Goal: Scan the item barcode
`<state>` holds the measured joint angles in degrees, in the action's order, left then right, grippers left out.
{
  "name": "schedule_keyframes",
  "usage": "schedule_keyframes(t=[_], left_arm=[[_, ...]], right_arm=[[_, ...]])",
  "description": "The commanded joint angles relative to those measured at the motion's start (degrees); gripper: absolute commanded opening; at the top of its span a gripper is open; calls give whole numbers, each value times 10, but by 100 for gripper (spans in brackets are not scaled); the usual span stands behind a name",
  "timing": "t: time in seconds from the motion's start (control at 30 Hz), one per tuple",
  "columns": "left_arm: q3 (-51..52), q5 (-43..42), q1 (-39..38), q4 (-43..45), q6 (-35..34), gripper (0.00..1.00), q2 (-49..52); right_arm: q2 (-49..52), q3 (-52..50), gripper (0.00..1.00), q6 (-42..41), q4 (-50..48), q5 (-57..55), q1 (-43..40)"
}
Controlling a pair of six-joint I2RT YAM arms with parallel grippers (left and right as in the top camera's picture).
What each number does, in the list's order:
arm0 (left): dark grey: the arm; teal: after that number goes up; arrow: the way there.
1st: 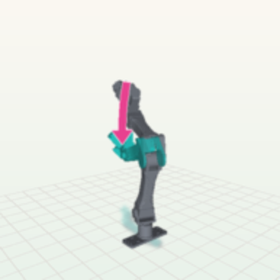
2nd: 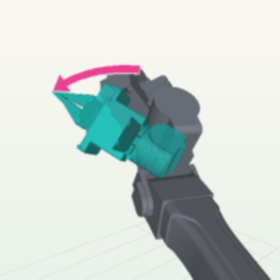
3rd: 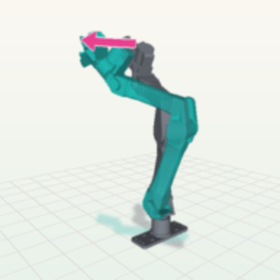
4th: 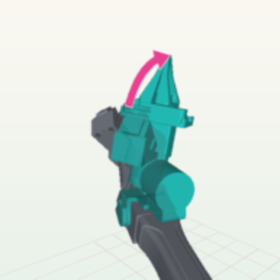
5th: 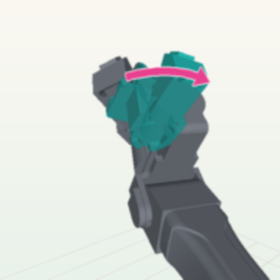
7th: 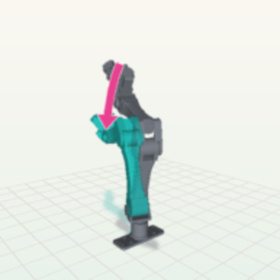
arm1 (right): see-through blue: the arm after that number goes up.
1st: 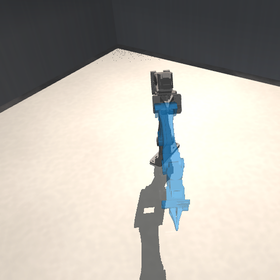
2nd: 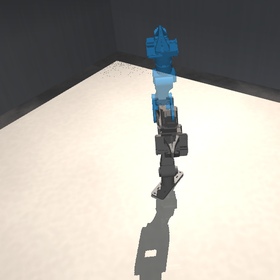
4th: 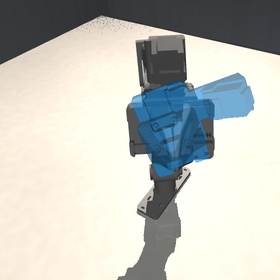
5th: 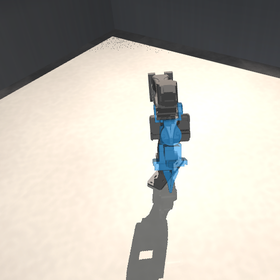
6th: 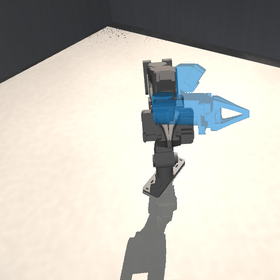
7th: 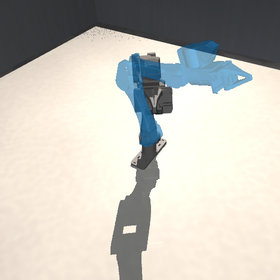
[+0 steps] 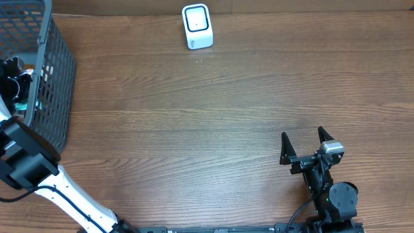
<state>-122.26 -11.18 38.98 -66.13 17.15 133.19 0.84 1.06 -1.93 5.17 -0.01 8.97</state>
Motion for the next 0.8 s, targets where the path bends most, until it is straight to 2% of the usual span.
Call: schedule_keyframes(t=[0.0,0.37,0.5,0.67,0.73,0.77], left_arm=[[8,-10,-6,2,11,85,7],[41,-9,-13,21,11,70,7],[38,-9,-13,21,11,57,4],[30,-9,-10,17,10,49,-9],[28,-9,-10,17,10,35,-18],[28,-9,-10,18,10,32,-24]], right_arm=[[-7,-6,100,-5,-4,-4,-4],[-7,-6,100,-5,-4,-4,-4],[-7,-6,100,-5,-4,-4,-4],[-7,-6,100,-5,-4,-4,-4],[-7,-6,100,-5,-4,-4,-4],[-7,-6,100,-5,-4,-4,-4]])
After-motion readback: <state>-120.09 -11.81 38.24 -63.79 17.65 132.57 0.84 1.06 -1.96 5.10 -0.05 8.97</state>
